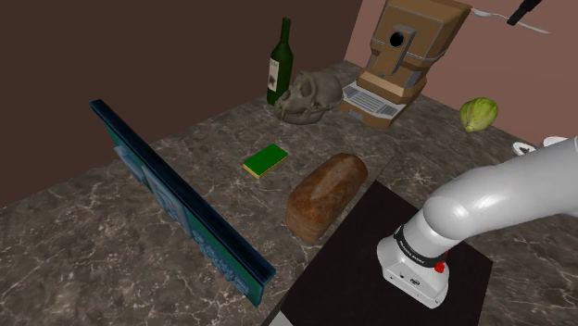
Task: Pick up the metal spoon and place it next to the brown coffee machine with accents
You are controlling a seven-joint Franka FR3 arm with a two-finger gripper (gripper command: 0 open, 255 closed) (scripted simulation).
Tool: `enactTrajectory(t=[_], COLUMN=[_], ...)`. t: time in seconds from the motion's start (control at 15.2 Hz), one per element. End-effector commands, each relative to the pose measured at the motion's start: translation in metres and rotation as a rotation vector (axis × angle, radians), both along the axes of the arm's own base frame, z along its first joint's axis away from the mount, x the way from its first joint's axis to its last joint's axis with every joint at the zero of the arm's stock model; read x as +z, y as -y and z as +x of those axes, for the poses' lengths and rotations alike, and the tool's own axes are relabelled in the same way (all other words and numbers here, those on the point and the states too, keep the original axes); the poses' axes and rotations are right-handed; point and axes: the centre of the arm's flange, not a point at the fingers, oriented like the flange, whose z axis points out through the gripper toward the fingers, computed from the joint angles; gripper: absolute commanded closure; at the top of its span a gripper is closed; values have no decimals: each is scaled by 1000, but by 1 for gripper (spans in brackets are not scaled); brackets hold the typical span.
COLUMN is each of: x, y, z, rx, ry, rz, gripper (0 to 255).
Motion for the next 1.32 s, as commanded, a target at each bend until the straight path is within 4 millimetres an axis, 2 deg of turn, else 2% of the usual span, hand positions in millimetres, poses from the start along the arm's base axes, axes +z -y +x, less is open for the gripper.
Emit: enactTrajectory(t=[0.0, 1.25], x=[-11, -111], y=[-1, -1], z=[0, 0], rx=[0, 0], ry=[0, 0], rz=[-1, -1], gripper=[255, 255])
